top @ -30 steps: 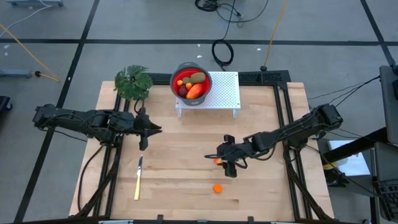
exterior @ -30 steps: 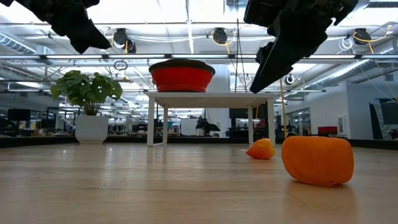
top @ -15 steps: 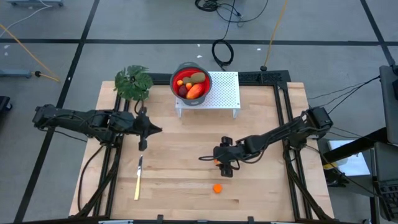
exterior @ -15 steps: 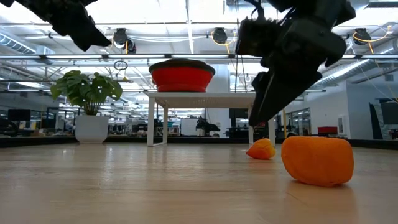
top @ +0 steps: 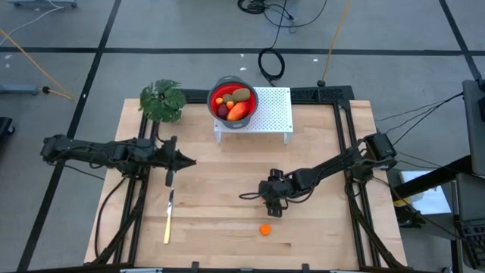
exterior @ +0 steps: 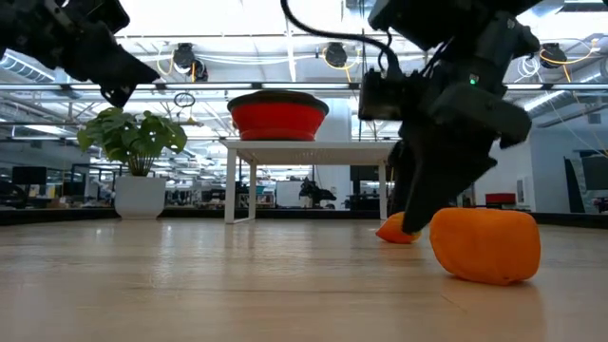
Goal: Pick & Place Fruit
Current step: Put the pear into the red strainer bowl on the shelf
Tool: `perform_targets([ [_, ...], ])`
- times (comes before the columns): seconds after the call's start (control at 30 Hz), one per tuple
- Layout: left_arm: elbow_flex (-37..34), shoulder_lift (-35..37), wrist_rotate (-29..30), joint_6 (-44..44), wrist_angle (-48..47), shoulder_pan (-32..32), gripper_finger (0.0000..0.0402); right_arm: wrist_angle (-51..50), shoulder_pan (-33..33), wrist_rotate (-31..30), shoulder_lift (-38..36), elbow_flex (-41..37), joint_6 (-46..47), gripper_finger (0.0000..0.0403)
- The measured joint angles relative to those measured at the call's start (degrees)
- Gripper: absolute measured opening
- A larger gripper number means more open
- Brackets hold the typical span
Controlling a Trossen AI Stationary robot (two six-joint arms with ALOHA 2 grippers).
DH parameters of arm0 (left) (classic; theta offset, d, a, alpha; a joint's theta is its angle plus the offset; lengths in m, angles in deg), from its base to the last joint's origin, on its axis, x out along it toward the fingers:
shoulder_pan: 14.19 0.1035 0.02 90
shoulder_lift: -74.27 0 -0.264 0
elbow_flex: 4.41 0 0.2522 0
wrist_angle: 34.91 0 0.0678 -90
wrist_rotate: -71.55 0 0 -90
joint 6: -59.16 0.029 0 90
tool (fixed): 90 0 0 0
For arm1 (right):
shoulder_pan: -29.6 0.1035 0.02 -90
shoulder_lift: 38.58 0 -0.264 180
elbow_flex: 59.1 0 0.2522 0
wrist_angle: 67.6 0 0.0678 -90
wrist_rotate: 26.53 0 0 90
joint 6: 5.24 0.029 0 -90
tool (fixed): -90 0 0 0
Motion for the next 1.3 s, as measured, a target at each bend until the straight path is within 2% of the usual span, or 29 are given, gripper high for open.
perform_targets([
  [0.2,-0.27,1.98,0.04,0.37,-0.06,0.0,0.0008,0.09,0.0,-0.47,1.47,0.02,0.42,0.0252],
  [0.73,-0.27,1.9,0.06,0.49,-0.87,0.0,0.0009,2.85,0.0,-2.81,1.25,-0.04,-0.58,0.0131],
  [0.83,-0.27,1.9,0.07,0.49,-0.87,0.0,0.0002,4.77,-0.38,-1.11,-0.46,0.0,-2.59,0.0112],
  [0.97,-0.27,1.84,0.08,0.49,-0.85,0.0,0.0012,6.56,-1.68,1.54,-3.79,0.0,-3.4,0.0092],
  [1.1,-0.27,1.81,0.08,0.46,-0.82,0.0,0.002,8.68,-3.52,1.73,-8.17,0.02,-5.05,0.0089],
  [1.3,-0.27,1.81,0.06,0.0,-0.79,0.0,0.0021,17.49,-6.87,1.71,-14.51,0.03,-8.52,0.009],
])
